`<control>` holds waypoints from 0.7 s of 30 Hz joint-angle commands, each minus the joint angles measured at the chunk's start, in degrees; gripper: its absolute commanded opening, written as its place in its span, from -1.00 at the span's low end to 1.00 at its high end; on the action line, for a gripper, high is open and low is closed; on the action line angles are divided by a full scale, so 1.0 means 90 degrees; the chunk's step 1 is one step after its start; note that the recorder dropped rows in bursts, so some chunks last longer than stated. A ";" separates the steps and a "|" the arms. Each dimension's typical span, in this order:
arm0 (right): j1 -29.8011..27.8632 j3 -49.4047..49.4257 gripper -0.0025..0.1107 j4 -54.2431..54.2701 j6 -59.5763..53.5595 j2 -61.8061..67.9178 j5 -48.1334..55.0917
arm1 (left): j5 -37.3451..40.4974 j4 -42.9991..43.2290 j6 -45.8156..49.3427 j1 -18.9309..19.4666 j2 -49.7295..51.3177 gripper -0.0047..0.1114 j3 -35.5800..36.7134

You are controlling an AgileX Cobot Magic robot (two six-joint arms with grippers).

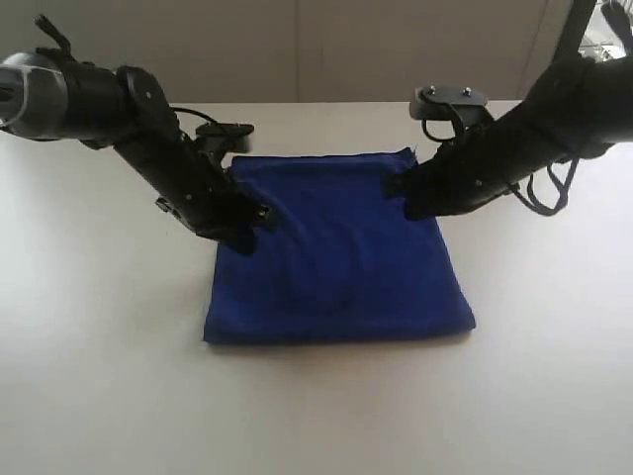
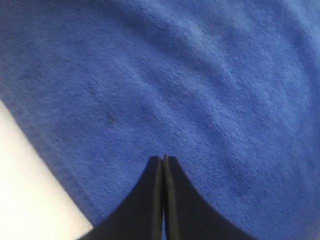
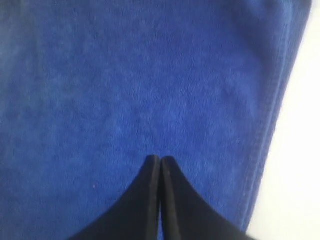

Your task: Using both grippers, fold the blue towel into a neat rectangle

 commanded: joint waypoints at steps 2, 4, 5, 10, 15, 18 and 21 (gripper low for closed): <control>0.0084 0.0837 -0.96 -0.0071 0.0051 -0.0385 -0.0757 | -0.0559 0.0028 -0.0015 -0.0337 -0.0263 -0.92 0.0668; 0.0084 0.1002 -0.96 -0.0083 -0.0015 -0.0440 -0.0883 | -0.0690 0.0028 -0.0015 -0.0331 -0.0274 -0.92 0.0816; 0.0084 0.1030 -0.96 -0.0083 -0.0099 -0.0440 -0.0914 | -0.0785 0.0028 -0.0015 -0.0331 -0.0274 -0.92 0.0863; 0.0144 0.1222 -0.96 -0.0063 -0.0136 -0.0311 -0.1598 | -0.1128 0.0028 -0.0004 -0.0331 -0.0229 -0.92 0.0976; 0.0273 0.1234 -0.96 -0.0049 -0.0136 0.0032 -0.1591 | -0.1295 0.0028 0.0010 -0.0331 0.0050 -0.92 0.0987; 0.0354 0.1234 -0.96 -0.0049 -0.0136 0.0159 -0.1578 | -0.1166 0.0028 0.0010 -0.0331 0.0148 -0.92 0.0987; 0.0414 0.1234 -0.96 -0.0049 -0.0097 0.0164 -0.1530 | -0.0883 0.0016 0.0068 -0.0331 0.0160 -0.92 0.0987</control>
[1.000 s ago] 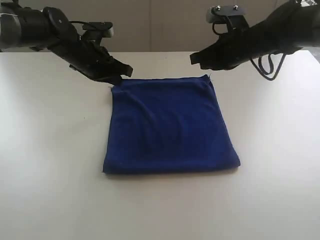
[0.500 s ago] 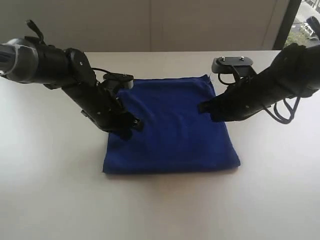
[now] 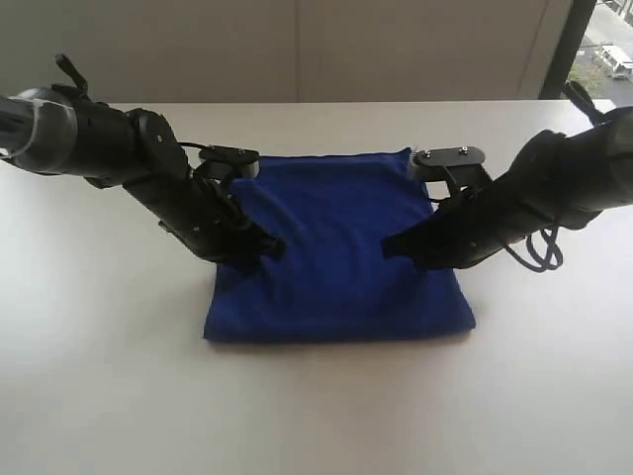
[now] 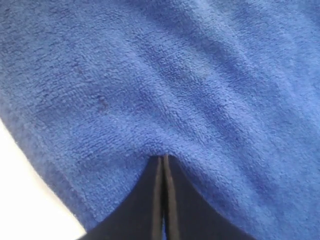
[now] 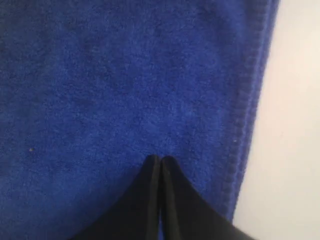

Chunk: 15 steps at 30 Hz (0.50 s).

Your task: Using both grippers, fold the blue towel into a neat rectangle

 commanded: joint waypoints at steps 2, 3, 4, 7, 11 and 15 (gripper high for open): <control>0.0138 0.0036 -0.96 0.0001 -0.0042 0.0005 0.0078 | 0.0539 0.0042 0.0137 -0.0029 0.0223 -0.92 0.0083; 0.0175 0.0073 -0.96 0.0001 -0.0036 0.0005 0.0083 | 0.0648 0.0042 0.0137 -0.0029 0.0223 -0.92 0.0083; 0.0206 0.0144 -0.96 0.0001 -0.0013 -0.0007 0.0037 | 0.0716 0.0042 0.0137 -0.0029 0.0223 -0.92 0.0083; 0.0248 0.0384 -0.96 -0.0012 0.0154 -0.0007 -0.0099 | 0.0844 0.0042 0.0137 -0.0029 0.0223 -0.92 0.0083; 0.0248 0.0714 -0.96 -0.0012 0.0275 -0.0045 -0.0090 | 0.0960 0.0042 0.0137 -0.0029 0.0223 -0.92 0.0083; 0.0248 0.1000 -0.96 -0.0012 0.0406 -0.0238 -0.0090 | 0.1242 0.0042 0.0333 -0.0029 0.0223 -0.92 0.0083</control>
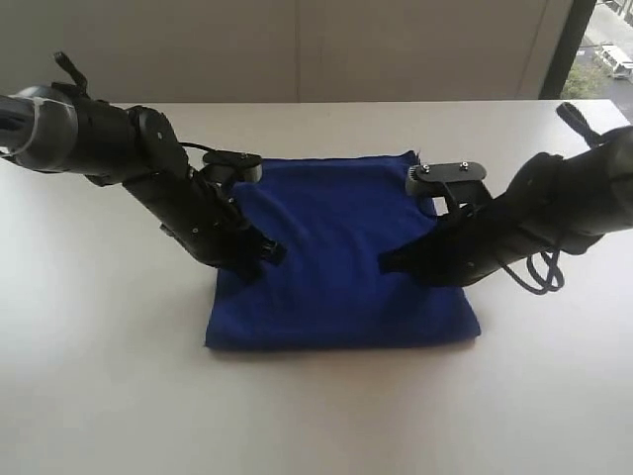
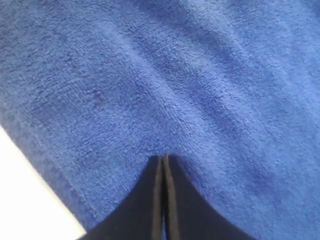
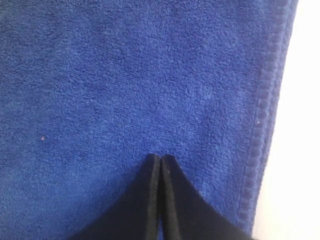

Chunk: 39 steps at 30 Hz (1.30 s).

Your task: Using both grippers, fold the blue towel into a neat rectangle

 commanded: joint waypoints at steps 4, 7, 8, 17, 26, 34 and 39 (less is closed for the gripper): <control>0.0002 0.0575 -0.96 -0.0097 0.0210 -0.0348 0.0344 | 0.0922 0.0085 0.0354 -0.0029 0.0096 -0.92 0.0124; 0.0002 0.0748 -0.96 -0.0097 0.0225 -0.0540 0.0344 | 0.1016 0.0072 0.0439 -0.0029 -0.0023 -0.92 0.0124; 0.0002 0.0786 -0.96 -0.0097 0.0225 -0.0577 0.0303 | 0.1017 0.0072 0.0485 -0.0029 -0.0086 -0.92 0.0124; 0.0002 0.0494 -0.96 -0.0073 0.0197 -0.1274 -0.0088 | 0.0077 0.0220 0.0607 -0.0017 -0.0523 -0.92 0.0099; -0.0293 -0.0755 -0.96 -0.0097 0.0197 -0.1331 0.0271 | 0.0391 0.0253 0.0126 0.0764 -0.0554 -0.92 -0.0869; -0.0827 -0.1742 -0.96 -0.0097 0.0197 -0.0482 0.0653 | 0.0239 -0.0116 0.0067 0.1246 -0.0216 -0.92 -0.1444; -0.0962 -0.2415 -0.96 -0.0097 0.0356 0.0148 0.0642 | -0.0026 -0.0395 -0.0052 0.1246 0.0154 -0.92 -0.1878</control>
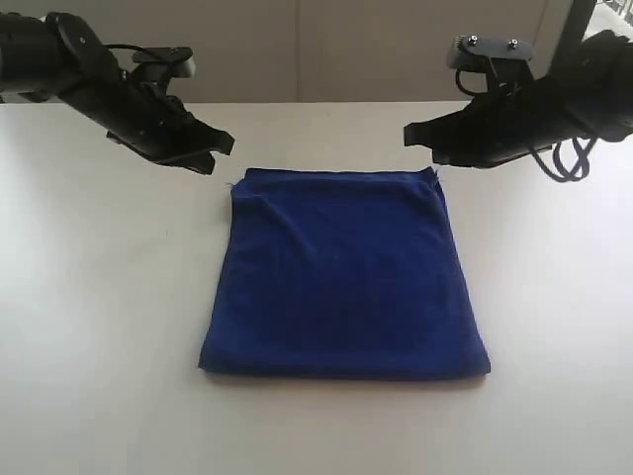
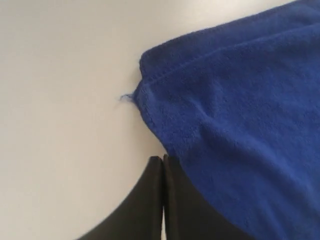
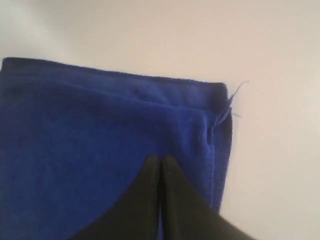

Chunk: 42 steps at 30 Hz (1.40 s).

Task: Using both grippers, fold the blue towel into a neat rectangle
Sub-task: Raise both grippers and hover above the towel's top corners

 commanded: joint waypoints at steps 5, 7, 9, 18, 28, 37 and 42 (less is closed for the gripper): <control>-0.0141 -0.1059 -0.80 -0.0068 0.0376 0.1021 0.0065 | 0.0090 -0.0452 -0.0509 0.0028 0.0822 -0.92 -0.1025; -0.0183 -0.1159 -0.66 -0.0068 0.0472 0.1202 0.0068 | 0.0053 -0.0452 -0.0672 0.0028 0.1034 -0.92 -0.1197; -0.0236 -0.1177 -0.55 -0.0068 0.0472 0.1352 0.0043 | -0.0008 -0.0455 -0.0779 0.0028 0.1176 -0.92 -0.1287; -0.0368 -0.1177 -0.54 -0.0068 0.0725 0.1648 -0.0153 | 0.0025 -0.0455 -0.0807 0.0028 0.1426 -0.51 -0.1459; -0.0366 -0.1177 -0.53 0.0035 0.1021 0.2014 -0.0489 | -0.0054 -0.0508 -0.0807 0.0028 0.1492 -0.39 -0.1459; -0.0351 -0.1430 -0.53 0.0407 0.1021 0.2080 -0.0297 | -0.0127 -0.0519 -0.0807 0.0028 0.1492 -0.39 -0.1459; -0.0351 -0.1542 -0.53 0.0407 0.1021 0.2163 -0.0235 | -0.0142 -0.0519 -0.0807 0.0028 0.1492 -0.39 -0.1459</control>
